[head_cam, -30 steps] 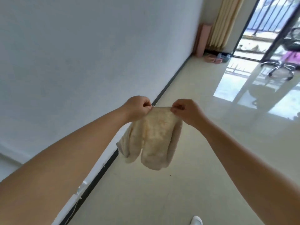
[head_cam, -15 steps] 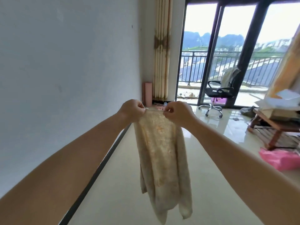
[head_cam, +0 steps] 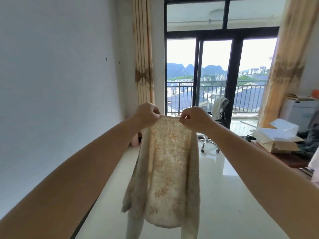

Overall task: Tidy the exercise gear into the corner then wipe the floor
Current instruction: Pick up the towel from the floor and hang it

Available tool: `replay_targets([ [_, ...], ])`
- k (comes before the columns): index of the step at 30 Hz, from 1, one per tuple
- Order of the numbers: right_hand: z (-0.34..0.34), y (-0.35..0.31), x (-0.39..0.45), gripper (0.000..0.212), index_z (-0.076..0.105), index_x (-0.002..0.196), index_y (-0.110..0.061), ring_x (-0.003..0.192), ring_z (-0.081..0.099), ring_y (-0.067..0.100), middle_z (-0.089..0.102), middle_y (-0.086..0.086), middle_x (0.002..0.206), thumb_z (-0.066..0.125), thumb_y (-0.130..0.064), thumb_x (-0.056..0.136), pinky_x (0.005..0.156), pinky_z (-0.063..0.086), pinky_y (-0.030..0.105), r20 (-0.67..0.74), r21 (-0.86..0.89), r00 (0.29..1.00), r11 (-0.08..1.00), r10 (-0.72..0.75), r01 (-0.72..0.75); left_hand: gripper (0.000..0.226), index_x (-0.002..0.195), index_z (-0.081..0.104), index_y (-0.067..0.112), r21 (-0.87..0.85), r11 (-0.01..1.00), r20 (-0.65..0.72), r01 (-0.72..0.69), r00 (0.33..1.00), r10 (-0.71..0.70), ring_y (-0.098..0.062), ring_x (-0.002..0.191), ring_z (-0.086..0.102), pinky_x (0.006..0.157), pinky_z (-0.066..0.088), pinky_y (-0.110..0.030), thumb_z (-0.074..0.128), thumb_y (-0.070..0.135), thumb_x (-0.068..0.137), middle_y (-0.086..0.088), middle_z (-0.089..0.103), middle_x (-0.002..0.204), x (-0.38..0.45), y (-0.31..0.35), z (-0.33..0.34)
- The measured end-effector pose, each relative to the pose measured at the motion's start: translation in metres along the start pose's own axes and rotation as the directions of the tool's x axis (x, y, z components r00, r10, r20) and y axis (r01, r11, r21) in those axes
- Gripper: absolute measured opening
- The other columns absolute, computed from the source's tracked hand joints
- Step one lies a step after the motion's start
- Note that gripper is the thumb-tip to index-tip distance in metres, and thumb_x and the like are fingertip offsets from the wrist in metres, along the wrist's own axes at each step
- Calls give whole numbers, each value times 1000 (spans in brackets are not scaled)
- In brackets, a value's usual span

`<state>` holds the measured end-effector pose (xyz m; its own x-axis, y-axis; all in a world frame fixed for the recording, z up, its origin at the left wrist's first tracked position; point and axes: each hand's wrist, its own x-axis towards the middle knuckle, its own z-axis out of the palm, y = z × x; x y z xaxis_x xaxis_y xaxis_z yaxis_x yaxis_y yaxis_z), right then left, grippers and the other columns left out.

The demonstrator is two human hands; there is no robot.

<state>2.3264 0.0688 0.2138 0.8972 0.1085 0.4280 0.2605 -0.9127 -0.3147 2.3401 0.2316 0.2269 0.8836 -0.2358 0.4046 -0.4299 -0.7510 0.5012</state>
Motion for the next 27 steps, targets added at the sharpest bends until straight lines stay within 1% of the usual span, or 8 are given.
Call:
replay_targets([
  [5, 24, 55, 105, 24, 66, 105, -5, 102, 62, 24, 69, 10, 106, 49, -19, 94, 95, 50, 37, -9, -60, 1000, 998, 9, -9, 22, 104, 66, -6, 28, 1000, 1, -8, 1000, 8, -12, 78, 51, 74, 43, -18, 51, 7, 95, -19, 67, 106, 111, -21, 33],
  [9, 51, 96, 186, 24, 65, 104, -6, 99, 63, 23, 69, 8, 102, 47, -19, 95, 96, 47, 37, -20, -81, 999, 996, -50, 48, 24, 105, 67, -7, 71, 997, -61, 15, 998, -11, -14, 87, 50, 82, 44, -23, 52, 9, 95, -16, 64, 94, 196, -48, 67],
  [13, 77, 153, 266, 26, 66, 102, -5, 91, 61, 21, 69, 10, 103, 43, -14, 95, 79, 48, 28, 32, -112, 989, 983, -143, 146, 24, 106, 67, -4, 155, 988, -98, 15, 995, 0, -23, 95, 60, 85, 43, -20, 52, 12, 95, -16, 69, 107, 284, -68, 112],
  [15, 84, 187, 308, 27, 66, 105, -3, 90, 60, 21, 68, 11, 105, 43, -14, 95, 82, 49, 29, 63, -98, 980, 976, -187, 193, 23, 106, 67, -4, 168, 986, -107, 3, 994, 15, -24, 99, 62, 85, 43, -19, 51, 10, 95, -17, 69, 108, 332, -73, 133],
  [19, 94, 256, 402, 25, 67, 104, -2, 82, 49, 13, 67, 11, 108, 46, -12, 94, 77, 45, 23, 94, 26, 969, 973, -230, 229, 20, 106, 66, -2, 161, 987, -97, 6, 995, 10, -5, 65, 51, 58, 42, -1, 54, 8, 93, -6, 67, 86, 433, -84, 167],
  [21, 102, 283, 448, 23, 67, 104, -3, 74, 50, 10, 67, 7, 99, 49, -12, 93, 69, 45, 18, 95, 91, 965, 967, -245, 237, 18, 104, 65, 0, 149, 988, -99, 34, 995, -19, 0, 57, 43, 46, 39, -1, 56, 10, 93, 7, 53, 67, 478, -92, 182],
  [24, 118, 314, 511, 26, 61, 113, -8, 56, 39, -1, 47, -13, 67, 55, -19, 91, 53, 32, 11, 119, 129, 956, 959, -270, 254, 15, 102, 65, 1, 152, 986, -116, 67, 992, -49, -7, 59, 47, 50, 38, -5, 57, 10, 92, 10, 46, 63, 545, -105, 198],
  [27, 138, 342, 576, 34, 56, 121, -16, 56, 36, -3, 42, -11, 62, 59, -25, 89, 59, 36, 18, 116, 100, 943, 948, -312, 302, 14, 98, 67, 1, 155, 986, -147, 60, 989, -37, -7, 59, 47, 46, 38, 0, 59, 10, 90, 10, 48, 62, 615, -125, 212],
])
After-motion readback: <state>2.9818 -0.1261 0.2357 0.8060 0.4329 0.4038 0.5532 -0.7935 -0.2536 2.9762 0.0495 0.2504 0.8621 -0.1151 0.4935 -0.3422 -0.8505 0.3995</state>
